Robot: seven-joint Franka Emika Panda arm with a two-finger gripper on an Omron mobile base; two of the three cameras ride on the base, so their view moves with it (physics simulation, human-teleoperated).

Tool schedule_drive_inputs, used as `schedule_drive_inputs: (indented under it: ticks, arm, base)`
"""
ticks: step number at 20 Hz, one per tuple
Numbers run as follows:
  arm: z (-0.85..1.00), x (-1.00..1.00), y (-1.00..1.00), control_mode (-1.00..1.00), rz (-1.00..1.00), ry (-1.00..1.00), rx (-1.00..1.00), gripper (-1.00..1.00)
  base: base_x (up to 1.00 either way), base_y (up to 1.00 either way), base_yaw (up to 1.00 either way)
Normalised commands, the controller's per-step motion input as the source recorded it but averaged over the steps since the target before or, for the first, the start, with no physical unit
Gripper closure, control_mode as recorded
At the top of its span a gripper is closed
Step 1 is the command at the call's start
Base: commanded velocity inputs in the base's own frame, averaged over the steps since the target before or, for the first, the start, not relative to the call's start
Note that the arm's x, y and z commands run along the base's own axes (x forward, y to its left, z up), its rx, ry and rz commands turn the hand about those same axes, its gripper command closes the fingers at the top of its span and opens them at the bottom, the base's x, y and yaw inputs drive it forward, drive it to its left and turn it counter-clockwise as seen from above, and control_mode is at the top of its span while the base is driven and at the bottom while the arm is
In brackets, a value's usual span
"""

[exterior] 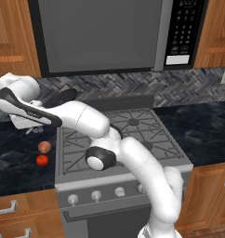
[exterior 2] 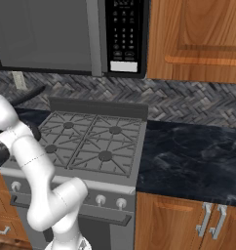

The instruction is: Place the pan on the rear left burner on the stove. Then place the tomato and the onion in the pan and turn on the rear left burner.

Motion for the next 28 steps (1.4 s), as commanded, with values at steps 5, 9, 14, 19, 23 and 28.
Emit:
schedule_drive_inputs:
  ticks: [5, 9, 14, 19, 23, 28]
  arm:
    - [-0.02, -0.46, -0.86, -1.00, 0.00, -0.06, 0.20, 1.00]
    - [-0.10, -0.62, -0.85, -1.00, 0.00, -0.11, 0.23, 1.00]
    - [-0.27, -0.70, -0.84, -1.00, 0.00, -0.13, 0.23, 1.00]
    - [-0.34, -0.88, -0.87, -1.00, 0.00, -0.17, 0.23, 1.00]
    - [-0.19, -0.71, -0.87, -1.00, 0.00, -0.18, 0.24, 1.00]
    - [-0.02, -0.31, -0.79, -1.00, 0.00, -0.17, 0.30, 1.00]
  base:
    - [0.00, 0.00, 0.00]
    - [0.00, 0.00, 0.00]
    - [0.00, 0.00, 0.00]
    - [0.00, 0.00, 0.00]
    - [0.00, 0.00, 0.00]
    - [0.00, 0.00, 0.00]
